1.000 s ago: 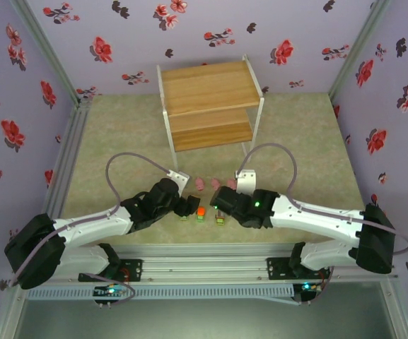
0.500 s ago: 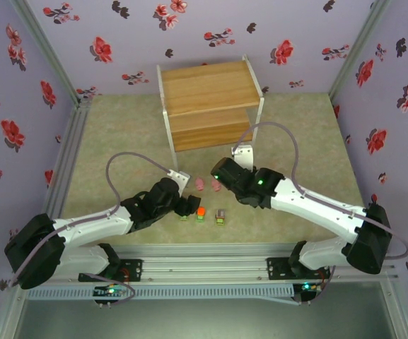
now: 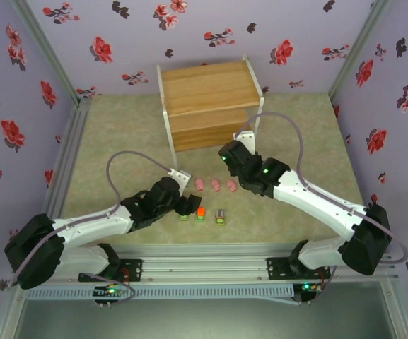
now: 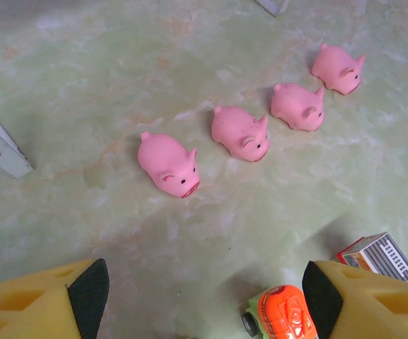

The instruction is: Place and organize the plastic toys onto the shelf

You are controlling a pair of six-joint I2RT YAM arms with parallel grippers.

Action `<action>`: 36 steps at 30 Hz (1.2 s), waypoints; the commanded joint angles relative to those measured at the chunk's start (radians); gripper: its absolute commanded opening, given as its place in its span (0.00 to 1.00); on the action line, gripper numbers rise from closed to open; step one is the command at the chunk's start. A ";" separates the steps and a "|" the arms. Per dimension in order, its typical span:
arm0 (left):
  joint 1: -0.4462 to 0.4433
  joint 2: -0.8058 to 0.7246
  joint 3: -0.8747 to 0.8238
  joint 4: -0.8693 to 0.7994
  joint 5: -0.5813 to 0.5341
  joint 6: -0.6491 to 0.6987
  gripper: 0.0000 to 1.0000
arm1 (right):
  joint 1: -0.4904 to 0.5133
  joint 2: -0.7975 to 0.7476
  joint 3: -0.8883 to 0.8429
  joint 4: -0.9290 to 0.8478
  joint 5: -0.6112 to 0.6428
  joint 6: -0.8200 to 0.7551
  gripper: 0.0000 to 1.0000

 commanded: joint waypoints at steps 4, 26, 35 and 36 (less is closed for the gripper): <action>-0.017 0.034 0.040 -0.010 0.011 0.036 0.77 | -0.052 0.032 0.035 0.109 -0.069 -0.107 0.24; -0.058 0.086 0.078 -0.020 0.040 0.069 0.77 | -0.155 0.100 0.008 0.299 -0.161 -0.174 0.26; -0.058 0.101 0.082 -0.017 0.045 0.064 0.77 | -0.193 0.130 -0.017 0.375 -0.188 -0.191 0.27; -0.058 0.103 0.084 -0.019 0.045 0.063 0.77 | -0.198 0.136 -0.017 0.379 -0.192 -0.192 0.27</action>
